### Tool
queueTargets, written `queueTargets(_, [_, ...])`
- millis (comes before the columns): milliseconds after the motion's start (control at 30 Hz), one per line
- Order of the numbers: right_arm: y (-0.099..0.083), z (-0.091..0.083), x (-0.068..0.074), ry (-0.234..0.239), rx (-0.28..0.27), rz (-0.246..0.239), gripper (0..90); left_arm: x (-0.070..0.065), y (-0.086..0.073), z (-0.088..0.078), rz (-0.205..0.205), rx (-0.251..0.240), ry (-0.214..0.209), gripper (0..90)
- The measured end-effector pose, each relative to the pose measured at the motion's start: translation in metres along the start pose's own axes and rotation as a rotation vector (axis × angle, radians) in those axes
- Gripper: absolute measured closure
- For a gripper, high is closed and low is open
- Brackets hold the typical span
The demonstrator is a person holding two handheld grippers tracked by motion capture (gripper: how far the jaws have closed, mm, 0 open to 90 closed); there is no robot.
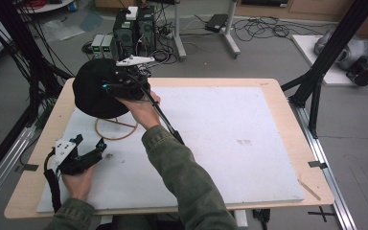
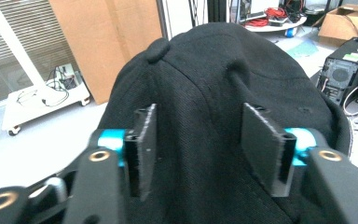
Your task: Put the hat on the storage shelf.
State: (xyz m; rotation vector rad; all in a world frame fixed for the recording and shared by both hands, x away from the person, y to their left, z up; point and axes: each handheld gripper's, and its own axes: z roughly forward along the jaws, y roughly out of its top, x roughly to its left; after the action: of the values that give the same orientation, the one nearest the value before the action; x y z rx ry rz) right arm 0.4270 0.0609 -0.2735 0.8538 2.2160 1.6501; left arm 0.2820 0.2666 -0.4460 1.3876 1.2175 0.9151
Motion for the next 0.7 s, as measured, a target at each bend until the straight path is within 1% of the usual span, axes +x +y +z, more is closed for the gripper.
queueTargets(100, [0.0, -0.002, 0.0, 0.002, -0.012, -0.001, 38.5, 0.0, 0.0, -0.001, 0.003, -0.004, -0.001, 18.3])
queueTargets(200, [0.0, -0.006, -0.003, 0.01, -0.03, 0.019, 30.3, 0.001, 0.0, -0.001, 0.003, -0.005, 0.001, 18.3])
queueTargets(267, [-0.002, -0.01, -0.006, 0.003, -0.056, 0.016, 27.1, 0.001, 0.0, -0.001, -0.001, -0.008, 0.002, 18.4])
queueTargets(300, [-0.003, -0.013, -0.009, -0.006, -0.066, 0.005, 24.4, 0.001, 0.0, -0.001, -0.002, -0.008, 0.002, 18.4])
queueTargets(333, [-0.006, -0.016, -0.01, -0.045, -0.077, -0.01, 22.5, 0.001, 0.0, -0.001, -0.003, -0.01, 0.001, 18.4])
queueTargets(367, [-0.009, -0.019, -0.011, -0.102, -0.08, -0.024, 19.2, 0.001, 0.0, -0.001, -0.001, -0.009, 0.0, 18.3])
queueTargets(400, [-0.016, -0.025, -0.014, -0.173, -0.072, -0.051, 18.0, 0.001, 0.0, -0.001, -0.001, -0.01, -0.001, 18.4])
queueTargets(433, [-0.016, -0.025, -0.014, -0.173, -0.072, -0.051, 18.0, 0.001, 0.0, -0.001, 0.0, -0.014, -0.001, 18.4])
queueTargets(467, [-0.023, -0.032, -0.019, -0.196, -0.067, -0.055, 15.6, 0.0, 0.0, -0.001, 0.006, -0.013, -0.003, 18.4])
queueTargets(500, [-0.023, -0.032, -0.019, -0.196, -0.067, -0.055, 15.6, 0.0, 0.0, -0.002, 0.008, -0.014, -0.002, 18.4])
queueTargets(533, [-0.026, -0.037, -0.022, -0.209, -0.063, -0.049, 14.2, -0.001, 0.0, -0.002, 0.008, -0.015, -0.001, 18.4])
queueTargets(600, [-0.033, -0.049, -0.028, -0.238, -0.071, -0.046, 12.6, -0.002, 0.001, -0.002, 0.013, -0.02, 0.003, 18.4])
queueTargets(667, [-0.039, -0.06, -0.033, -0.254, -0.079, -0.039, 12.5, -0.002, 0.001, -0.002, 0.018, -0.018, 0.002, 18.4])
queueTargets(700, [-0.046, -0.071, -0.037, -0.269, -0.089, -0.034, 12.3, -0.002, 0.001, -0.002, 0.018, -0.02, 0.002, 18.3])
